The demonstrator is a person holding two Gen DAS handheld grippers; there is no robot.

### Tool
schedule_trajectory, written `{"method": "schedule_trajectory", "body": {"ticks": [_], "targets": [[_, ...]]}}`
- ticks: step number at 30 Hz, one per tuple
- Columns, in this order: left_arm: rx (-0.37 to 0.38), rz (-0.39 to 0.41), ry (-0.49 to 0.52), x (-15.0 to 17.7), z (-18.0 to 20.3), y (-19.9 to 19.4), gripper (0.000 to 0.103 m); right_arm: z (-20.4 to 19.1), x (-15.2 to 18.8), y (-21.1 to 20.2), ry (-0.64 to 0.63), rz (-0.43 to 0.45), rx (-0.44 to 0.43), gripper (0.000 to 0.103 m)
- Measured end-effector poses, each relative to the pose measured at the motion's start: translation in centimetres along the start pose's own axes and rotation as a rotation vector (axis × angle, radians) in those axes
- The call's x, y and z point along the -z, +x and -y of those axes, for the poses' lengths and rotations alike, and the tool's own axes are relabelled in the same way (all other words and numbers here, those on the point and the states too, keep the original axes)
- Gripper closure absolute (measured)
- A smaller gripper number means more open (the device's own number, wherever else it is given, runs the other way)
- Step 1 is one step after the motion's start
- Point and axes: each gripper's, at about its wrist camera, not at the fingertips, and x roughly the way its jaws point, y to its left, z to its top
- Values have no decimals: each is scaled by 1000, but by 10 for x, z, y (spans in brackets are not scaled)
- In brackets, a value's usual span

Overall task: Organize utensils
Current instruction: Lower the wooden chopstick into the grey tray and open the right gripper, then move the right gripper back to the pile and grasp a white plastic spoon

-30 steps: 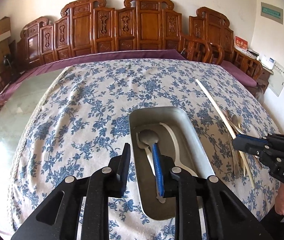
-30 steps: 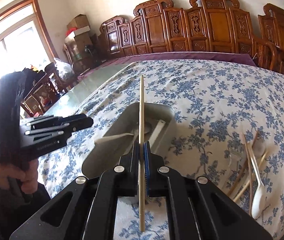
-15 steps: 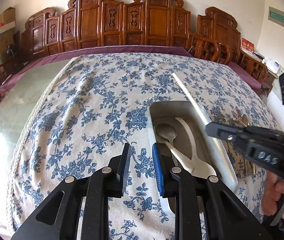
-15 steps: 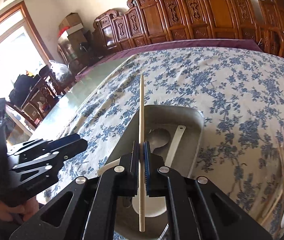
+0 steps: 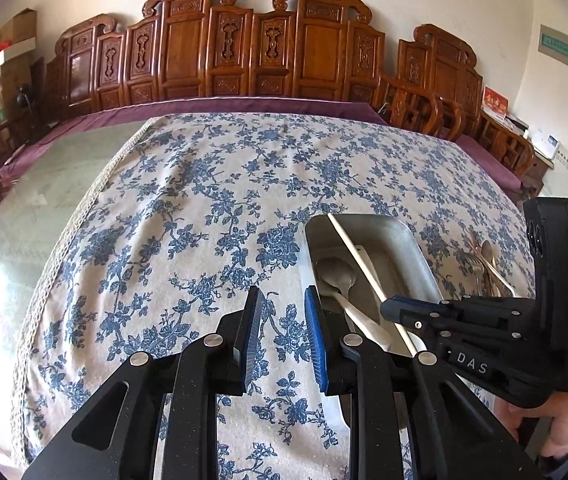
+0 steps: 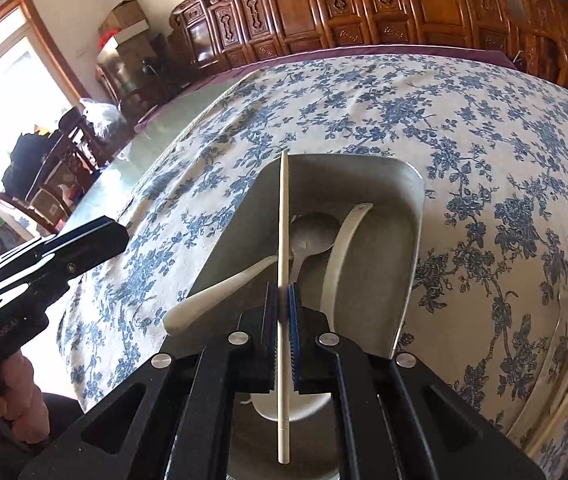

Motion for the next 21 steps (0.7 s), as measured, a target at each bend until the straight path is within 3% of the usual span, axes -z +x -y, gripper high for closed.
{"method": "schedule_trajectory", "body": {"ticks": [9,21], "targets": [[5,4,7,-1,6,-1,82,15,3,-27,-5,59,5,93],[72,83,50,-7,55,-22,80,117,18,-130,-24,179,242,93]]}}
